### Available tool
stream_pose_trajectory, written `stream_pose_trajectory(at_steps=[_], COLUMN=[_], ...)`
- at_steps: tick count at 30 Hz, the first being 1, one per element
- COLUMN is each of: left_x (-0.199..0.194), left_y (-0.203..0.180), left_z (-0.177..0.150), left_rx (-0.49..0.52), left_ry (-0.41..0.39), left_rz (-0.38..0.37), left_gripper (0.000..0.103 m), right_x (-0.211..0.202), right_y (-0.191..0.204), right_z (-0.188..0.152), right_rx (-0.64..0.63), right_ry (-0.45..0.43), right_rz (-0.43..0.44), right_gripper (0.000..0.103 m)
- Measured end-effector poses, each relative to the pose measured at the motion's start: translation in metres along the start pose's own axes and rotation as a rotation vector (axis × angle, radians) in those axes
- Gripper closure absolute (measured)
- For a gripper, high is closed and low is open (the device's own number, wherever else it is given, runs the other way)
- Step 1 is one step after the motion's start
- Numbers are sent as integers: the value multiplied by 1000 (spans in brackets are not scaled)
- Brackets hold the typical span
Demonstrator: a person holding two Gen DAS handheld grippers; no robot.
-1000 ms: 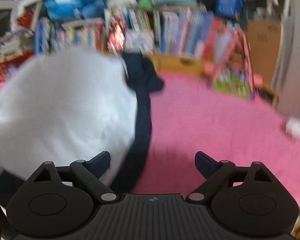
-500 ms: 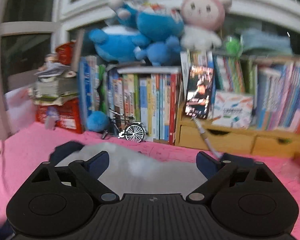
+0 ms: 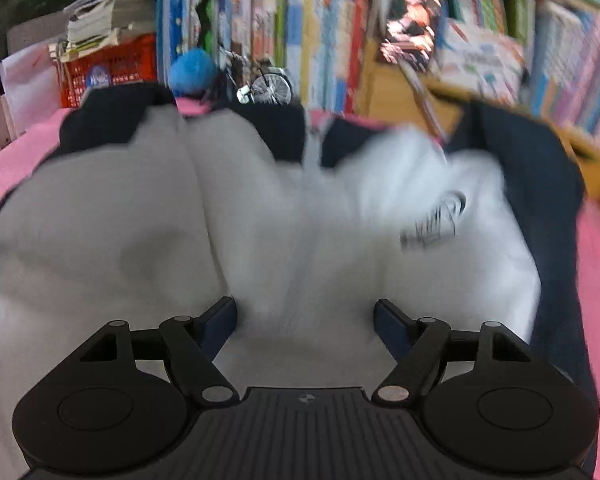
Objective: Fold clothes
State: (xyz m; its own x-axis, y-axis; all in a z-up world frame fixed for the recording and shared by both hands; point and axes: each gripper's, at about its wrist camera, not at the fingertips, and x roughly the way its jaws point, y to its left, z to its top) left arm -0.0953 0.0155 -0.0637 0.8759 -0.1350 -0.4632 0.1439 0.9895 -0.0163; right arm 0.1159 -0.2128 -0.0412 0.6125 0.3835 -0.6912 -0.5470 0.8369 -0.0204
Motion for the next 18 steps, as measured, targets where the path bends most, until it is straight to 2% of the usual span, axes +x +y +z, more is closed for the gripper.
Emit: stream_pose_trajectory(at_steps=[2, 4, 6, 8, 10, 11, 14, 18], left_x=[-4, -13, -26, -35, -29, -18, 30, 106], left_y=[6, 21, 41, 61, 77, 81, 81, 71], left_z=[8, 19, 33, 54, 83, 98, 142, 177], left_rx=[-35, -139, -270, -342, -340, -317, -249, -260], left_ry=[36, 37, -24, -104, -141, -132, -77, 27], left_rz=[-38, -108, -177, -200, -139, -87, 47, 118], left_gripper=[33, 33, 33, 29, 27, 27, 27, 27], right_x=[-12, -25, -32, -36, -36, -36, -34, -34], right_y=[-6, -5, -8, -9, -8, -8, -7, -6], right_z=[-16, -31, -37, -40, -38, -37, -34, -33], right_rx=[37, 27, 48, 59, 52, 51, 54, 54], right_ry=[-4, -40, -53, -54, -52, -51, -51, -52], right_rz=[14, -11, -14, -13, -12, -10, -9, -13], right_gripper=[27, 24, 23, 21, 17, 17, 17, 16])
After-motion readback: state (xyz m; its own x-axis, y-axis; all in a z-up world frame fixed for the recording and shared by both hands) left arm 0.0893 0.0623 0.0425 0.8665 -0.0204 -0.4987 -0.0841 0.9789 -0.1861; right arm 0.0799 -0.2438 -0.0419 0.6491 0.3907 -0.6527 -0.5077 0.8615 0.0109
